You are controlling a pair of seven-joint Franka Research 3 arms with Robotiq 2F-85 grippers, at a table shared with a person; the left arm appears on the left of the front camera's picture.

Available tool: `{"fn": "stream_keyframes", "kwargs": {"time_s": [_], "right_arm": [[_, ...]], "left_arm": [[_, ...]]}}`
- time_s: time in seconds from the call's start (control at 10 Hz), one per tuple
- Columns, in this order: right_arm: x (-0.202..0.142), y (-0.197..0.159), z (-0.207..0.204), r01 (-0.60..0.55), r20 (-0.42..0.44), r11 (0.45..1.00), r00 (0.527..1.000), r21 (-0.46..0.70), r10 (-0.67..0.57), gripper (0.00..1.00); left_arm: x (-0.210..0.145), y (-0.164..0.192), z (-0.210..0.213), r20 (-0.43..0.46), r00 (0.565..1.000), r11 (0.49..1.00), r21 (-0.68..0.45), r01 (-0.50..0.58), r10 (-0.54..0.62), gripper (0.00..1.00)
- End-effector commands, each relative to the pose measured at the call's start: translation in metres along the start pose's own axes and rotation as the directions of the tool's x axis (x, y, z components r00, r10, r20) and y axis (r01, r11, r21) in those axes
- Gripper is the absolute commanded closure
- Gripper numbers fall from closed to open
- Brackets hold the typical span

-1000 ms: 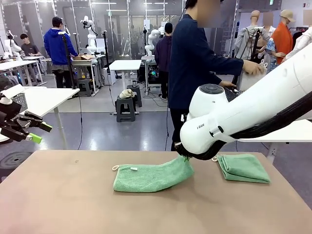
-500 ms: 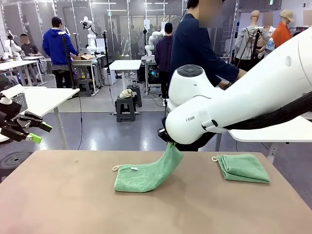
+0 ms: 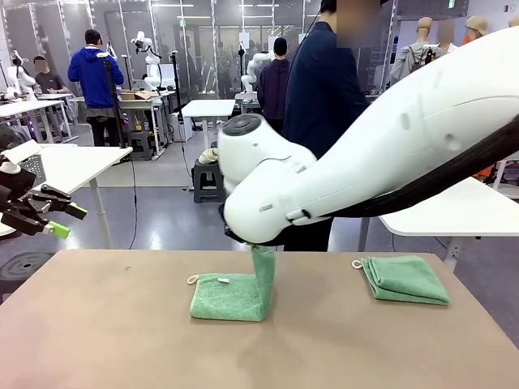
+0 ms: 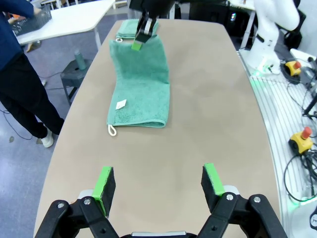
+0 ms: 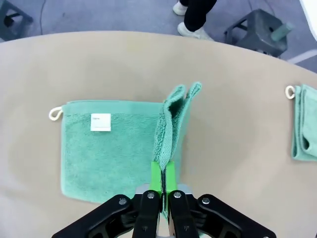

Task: Fold the towels and place them in the basket.
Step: When a person lays out a Towel with hook on the table, fold it in half twice.

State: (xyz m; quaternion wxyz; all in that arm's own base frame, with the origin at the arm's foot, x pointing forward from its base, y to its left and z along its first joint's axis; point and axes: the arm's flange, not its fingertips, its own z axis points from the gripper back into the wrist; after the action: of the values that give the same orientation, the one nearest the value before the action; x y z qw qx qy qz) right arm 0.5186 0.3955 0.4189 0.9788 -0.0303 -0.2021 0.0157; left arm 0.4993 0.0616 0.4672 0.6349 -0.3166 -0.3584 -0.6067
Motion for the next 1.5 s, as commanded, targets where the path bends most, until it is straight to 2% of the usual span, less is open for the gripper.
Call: {"fn": "stream_keyframes", "kwargs": {"time_s": [0.0,0.3,0.8,1.1,1.2,1.4], "right_arm": [[0.005,0.043,-0.005,0.035,0.004,0.999,0.999,-0.021,-0.035,1.0],[0.004,0.081,-0.019,0.038,-0.028,0.998,0.999,-0.051,-0.04,1.0],[-0.005,0.103,-0.056,0.051,-0.123,0.999,0.991,0.017,-0.048,1.0],[-0.012,0.112,-0.062,0.032,-0.141,0.998,0.99,0.053,-0.025,1.0],[-0.012,0.112,-0.064,0.049,-0.145,0.997,0.989,0.062,-0.04,0.87],[-0.011,0.111,-0.065,0.061,-0.126,0.996,0.991,0.073,-0.051,0.68]], "left_arm": [[0.001,-0.002,0.0,0.005,1.0,1.0,0.004,0.001,-0.001,0.11],[0.001,-0.002,0.0,0.005,1.0,1.0,0.004,0.001,-0.001,0.11],[0.001,-0.002,0.0,0.005,1.0,1.0,0.004,0.001,-0.001,0.11],[0.001,-0.002,0.0,0.005,1.0,1.0,0.004,0.001,-0.001,0.11],[0.001,-0.002,0.0,0.005,1.0,1.0,0.004,0.001,-0.001,0.11],[0.001,-0.002,0.0,0.005,1.0,1.0,0.004,0.001,-0.001,0.11]]}}
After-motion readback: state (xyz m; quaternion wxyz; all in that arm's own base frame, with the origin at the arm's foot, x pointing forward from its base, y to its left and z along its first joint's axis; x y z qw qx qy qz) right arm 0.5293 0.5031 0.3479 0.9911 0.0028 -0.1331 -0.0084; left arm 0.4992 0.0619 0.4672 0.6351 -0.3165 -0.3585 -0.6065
